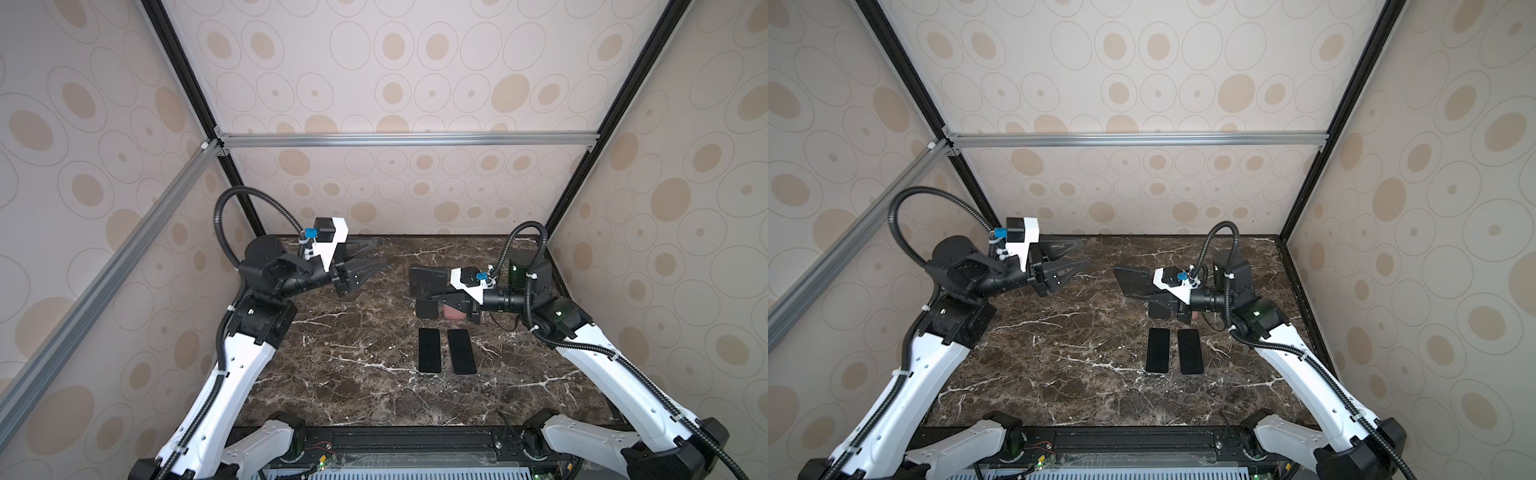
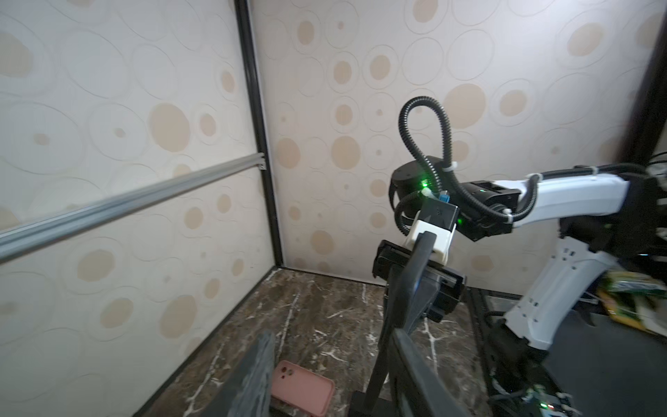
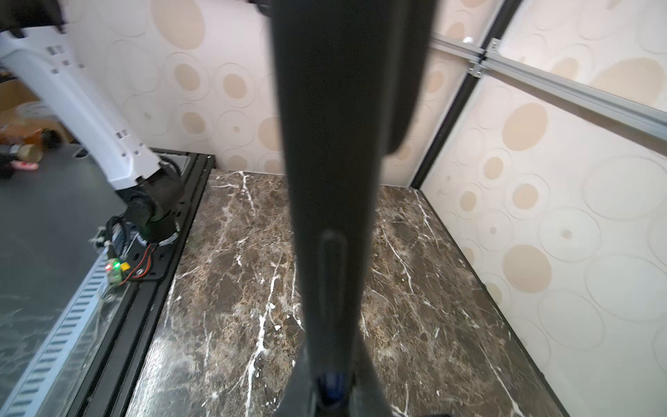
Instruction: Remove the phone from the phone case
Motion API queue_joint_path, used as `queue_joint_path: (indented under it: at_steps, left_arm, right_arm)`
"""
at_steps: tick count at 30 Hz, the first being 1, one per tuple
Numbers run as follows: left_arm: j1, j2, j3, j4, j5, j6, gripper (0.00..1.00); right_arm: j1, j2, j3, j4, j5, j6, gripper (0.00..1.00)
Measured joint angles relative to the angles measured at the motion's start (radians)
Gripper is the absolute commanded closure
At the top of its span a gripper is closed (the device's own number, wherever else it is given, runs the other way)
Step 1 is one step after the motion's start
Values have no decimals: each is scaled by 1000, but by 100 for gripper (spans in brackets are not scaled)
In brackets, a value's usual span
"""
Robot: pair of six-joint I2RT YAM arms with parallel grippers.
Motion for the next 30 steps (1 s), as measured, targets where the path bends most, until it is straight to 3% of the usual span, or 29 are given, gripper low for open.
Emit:
queue_joint_path:
  at_steps: [4,10,18,30]
  left_arm:
    - [-95,-135,-94,2,-204,77,50]
    - [-292,-174,-164,56,-444,166,55]
    - [-433,-86,-187,102,-592,217,66]
    - [-546,-67,-194,167,-759,299,69]
  right_arm:
    - [17,-42,-65,59,147,118,100]
    - [154,-95,-116,105,359,190,100]
    - [247,-117,-121,131,477,224,100]
    - [296,-118,-142,145,552,251,100]
